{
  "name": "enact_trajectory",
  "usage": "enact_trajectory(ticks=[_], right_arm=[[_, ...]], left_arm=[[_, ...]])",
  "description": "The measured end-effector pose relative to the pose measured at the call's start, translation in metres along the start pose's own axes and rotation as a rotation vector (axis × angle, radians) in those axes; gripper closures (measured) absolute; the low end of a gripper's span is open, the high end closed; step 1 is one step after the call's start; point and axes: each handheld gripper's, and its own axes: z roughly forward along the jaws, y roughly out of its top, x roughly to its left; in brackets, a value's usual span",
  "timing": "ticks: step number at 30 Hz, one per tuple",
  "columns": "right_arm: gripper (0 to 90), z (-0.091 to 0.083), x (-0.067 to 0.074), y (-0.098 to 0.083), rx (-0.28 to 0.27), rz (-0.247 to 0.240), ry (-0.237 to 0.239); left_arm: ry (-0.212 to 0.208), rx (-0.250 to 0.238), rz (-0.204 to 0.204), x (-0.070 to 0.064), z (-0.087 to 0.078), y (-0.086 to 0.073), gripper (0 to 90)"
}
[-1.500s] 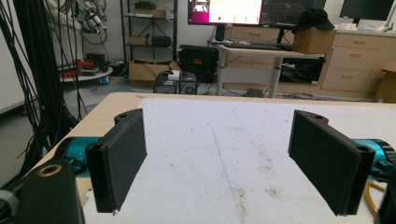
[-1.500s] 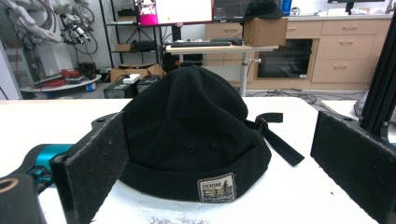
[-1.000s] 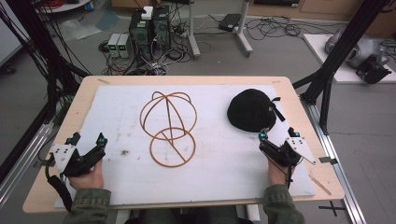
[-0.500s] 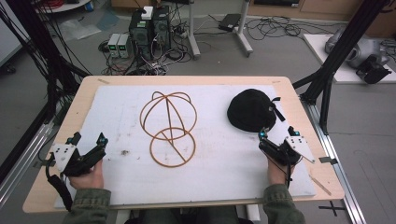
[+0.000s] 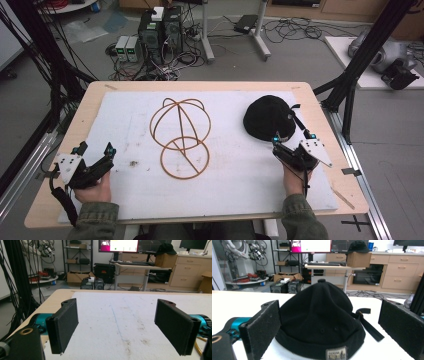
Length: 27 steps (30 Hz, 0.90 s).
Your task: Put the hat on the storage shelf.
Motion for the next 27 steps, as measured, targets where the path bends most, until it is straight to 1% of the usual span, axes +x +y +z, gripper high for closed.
enact_trajectory(ticks=[2, 3, 8, 11, 14, 15, 16, 17, 18, 19, 23, 24, 25, 27], right_arm=[[3.6, 0.002, 0.001, 0.002, -0.003, -0.009, 0.006], [3.6, 0.005, 0.002, 0.004, -0.001, -0.025, 0.012], [3.6, 0.011, 0.004, 0.007, 0.014, -0.017, 0.029], [3.6, 0.019, 0.004, 0.010, 0.027, -0.029, 0.040], [3.7, 0.023, 0.003, 0.010, 0.036, -0.025, 0.049], [3.7, 0.026, 0.002, 0.010, 0.053, -0.025, 0.054], [3.7, 0.029, 0.001, 0.011, 0.061, -0.024, 0.054], [3.7, 0.030, 0.000, 0.012, 0.070, -0.012, 0.059], [3.7, 0.030, 0.000, 0.012, 0.070, -0.012, 0.059], [3.7, 0.034, 0.000, 0.014, 0.086, -0.010, 0.066], [3.7, 0.043, 0.003, 0.013, 0.128, -0.015, 0.086], [3.8, 0.045, 0.004, 0.012, 0.141, -0.026, 0.088], [4.8, 0.048, 0.005, 0.011, 0.149, -0.039, 0.085], [5.0, 0.055, 0.005, 0.010, 0.161, -0.068, 0.079]], left_arm=[[-0.001, -0.001, -0.001, 0.000, 0.000, 0.000, 19.3], [-0.002, 0.001, 0.003, 0.000, 0.000, 0.000, 19.3], [-0.007, -0.002, 0.001, 0.000, 0.000, 0.000, 19.3], [-0.003, -0.003, 0.000, 0.000, -0.001, 0.000, 19.3], [-0.005, -0.001, -0.002, 0.000, -0.001, 0.000, 19.3], [-0.005, -0.001, -0.002, 0.000, -0.001, 0.000, 19.3], [-0.005, 0.000, -0.002, 0.000, -0.001, 0.000, 19.3], [-0.004, -0.001, -0.003, 0.000, -0.001, 0.000, 19.3], [-0.004, -0.001, -0.003, 0.000, -0.001, 0.000, 19.3], [-0.001, -0.002, -0.004, 0.001, -0.002, 0.000, 19.3], [-0.002, -0.002, -0.008, 0.002, -0.002, 0.000, 19.3], [-0.004, -0.004, -0.008, 0.002, -0.002, 0.000, 19.2], [0.003, -0.018, -0.007, 0.001, -0.003, 0.000, 19.0], [0.002, -0.020, -0.007, 0.001, -0.004, 0.000, 18.9]])
